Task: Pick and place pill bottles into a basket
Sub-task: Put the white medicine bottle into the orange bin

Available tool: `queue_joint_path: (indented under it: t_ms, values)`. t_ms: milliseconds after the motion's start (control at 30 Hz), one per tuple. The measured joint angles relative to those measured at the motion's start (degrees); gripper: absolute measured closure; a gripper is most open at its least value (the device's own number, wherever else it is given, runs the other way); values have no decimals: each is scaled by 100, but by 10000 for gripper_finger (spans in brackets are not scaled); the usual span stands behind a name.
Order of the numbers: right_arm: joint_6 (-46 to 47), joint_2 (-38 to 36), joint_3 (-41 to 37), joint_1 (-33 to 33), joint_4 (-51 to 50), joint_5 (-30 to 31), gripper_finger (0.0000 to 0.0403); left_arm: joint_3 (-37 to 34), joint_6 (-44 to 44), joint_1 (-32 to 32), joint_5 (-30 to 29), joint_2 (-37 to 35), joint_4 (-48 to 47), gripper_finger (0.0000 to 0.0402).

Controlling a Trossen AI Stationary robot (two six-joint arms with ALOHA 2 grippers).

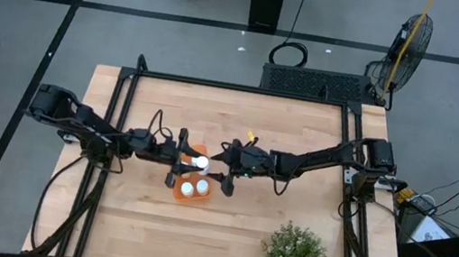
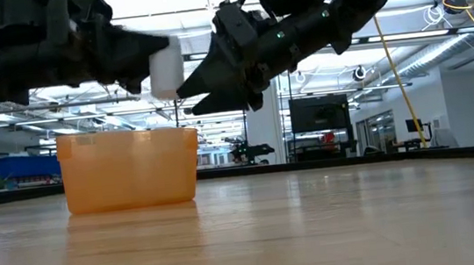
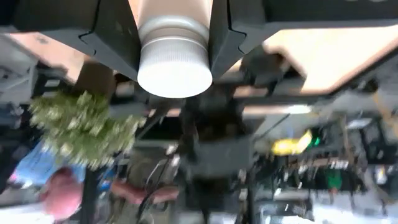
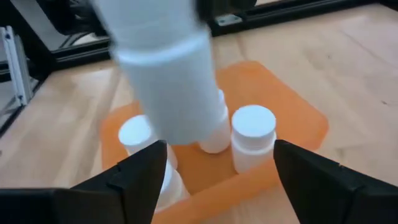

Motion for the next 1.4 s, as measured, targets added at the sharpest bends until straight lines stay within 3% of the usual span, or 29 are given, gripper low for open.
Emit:
queue_joint_path:
  t_ms: [633, 1400]
  values:
    - [-476, -987, -79, -105, -546, 479, 149, -517, 48, -484, -568, -216, -651, 246]
    - [-481, -1027, -77, -105, -495, 474, 149, -517, -94, -517, -754, -210, -984, 246]
